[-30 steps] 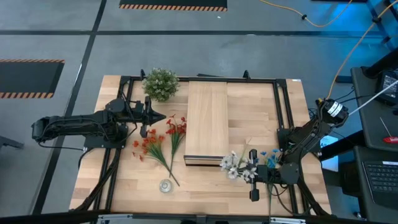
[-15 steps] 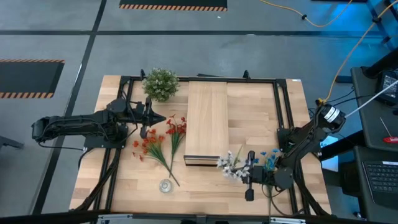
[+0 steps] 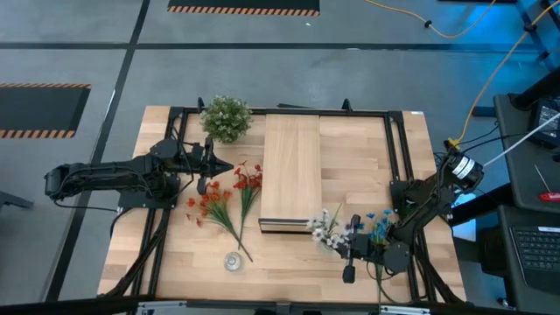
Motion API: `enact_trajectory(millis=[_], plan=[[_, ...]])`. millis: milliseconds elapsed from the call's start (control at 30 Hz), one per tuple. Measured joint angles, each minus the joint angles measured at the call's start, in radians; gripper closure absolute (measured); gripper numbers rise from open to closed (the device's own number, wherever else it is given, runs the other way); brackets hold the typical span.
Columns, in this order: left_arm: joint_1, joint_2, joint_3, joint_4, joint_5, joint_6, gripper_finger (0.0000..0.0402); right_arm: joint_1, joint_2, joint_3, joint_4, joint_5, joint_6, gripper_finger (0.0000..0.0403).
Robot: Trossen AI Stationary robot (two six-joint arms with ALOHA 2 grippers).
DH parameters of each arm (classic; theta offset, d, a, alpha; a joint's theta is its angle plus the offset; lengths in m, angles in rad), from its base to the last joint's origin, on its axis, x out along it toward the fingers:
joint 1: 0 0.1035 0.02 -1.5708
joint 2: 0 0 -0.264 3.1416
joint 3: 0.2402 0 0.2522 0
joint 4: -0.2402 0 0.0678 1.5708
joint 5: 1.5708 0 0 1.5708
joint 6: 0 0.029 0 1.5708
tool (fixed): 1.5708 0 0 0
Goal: Pick and place flowers into a vace then onto a shelf
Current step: Put the white flowers into the right transparent flower vase
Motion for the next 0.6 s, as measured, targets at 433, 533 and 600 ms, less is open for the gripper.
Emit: enact_trajectory(millis=[433,533,600], plan=[[0.0,0.0,0.0,0.001,0.0,0.0,0.0398,0.025,0.072,0.0,-0.005,0.13,0.1,0.04],[0.0,0.0,0.0,0.001,0.0,0.0,0.0398,0.025,0.074,0.0,-0.004,0.131,0.105,0.04],[0.0,0.0,0.0,0.001,0.0,0.0,0.0398,0.026,0.074,0.0,-0.004,0.13,0.105,0.04]])
